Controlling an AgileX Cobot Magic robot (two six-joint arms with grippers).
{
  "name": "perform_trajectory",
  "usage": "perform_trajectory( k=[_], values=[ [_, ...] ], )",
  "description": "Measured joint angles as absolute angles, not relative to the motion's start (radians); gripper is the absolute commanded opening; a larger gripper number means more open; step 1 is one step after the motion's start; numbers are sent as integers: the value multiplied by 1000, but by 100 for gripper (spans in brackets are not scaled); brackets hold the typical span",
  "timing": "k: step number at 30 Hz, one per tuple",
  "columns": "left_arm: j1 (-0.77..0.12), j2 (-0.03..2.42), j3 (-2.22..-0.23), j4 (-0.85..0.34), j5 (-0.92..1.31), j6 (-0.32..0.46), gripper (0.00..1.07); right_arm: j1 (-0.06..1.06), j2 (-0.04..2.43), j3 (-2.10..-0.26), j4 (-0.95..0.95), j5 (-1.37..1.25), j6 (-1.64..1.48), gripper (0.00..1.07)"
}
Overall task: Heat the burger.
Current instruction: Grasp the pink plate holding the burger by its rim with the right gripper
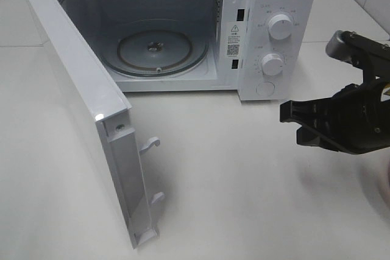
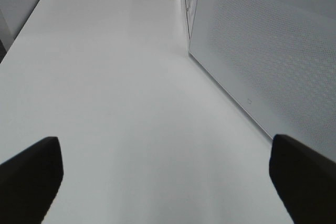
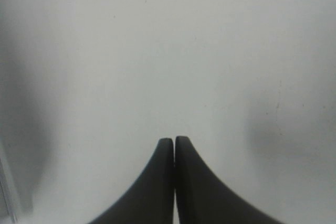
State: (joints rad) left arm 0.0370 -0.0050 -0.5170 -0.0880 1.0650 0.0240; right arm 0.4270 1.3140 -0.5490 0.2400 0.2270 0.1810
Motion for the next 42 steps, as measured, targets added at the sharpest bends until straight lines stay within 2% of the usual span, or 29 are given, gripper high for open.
perform_trajectory(
  k=[4, 12, 19, 21, 42],
  values=[
    [37, -5, -517, -88, 1065, 24, 100, 427, 1314, -598, 184, 359, 141, 0],
    [37, -5, -517, -88, 1065, 24, 100, 427, 1307, -781, -81, 742, 136, 0],
    [37, -5, -517, -88, 1065, 24, 100, 421, 1307, -880, -186, 948, 139, 2],
    [37, -5, -517, -88, 1065, 24, 100, 370, 1307, -930, -198, 1033, 139, 2],
    [37, -5, -517, -88, 1065, 24, 100, 174, 1307, -925, -196, 1096, 0, 4]
  ],
)
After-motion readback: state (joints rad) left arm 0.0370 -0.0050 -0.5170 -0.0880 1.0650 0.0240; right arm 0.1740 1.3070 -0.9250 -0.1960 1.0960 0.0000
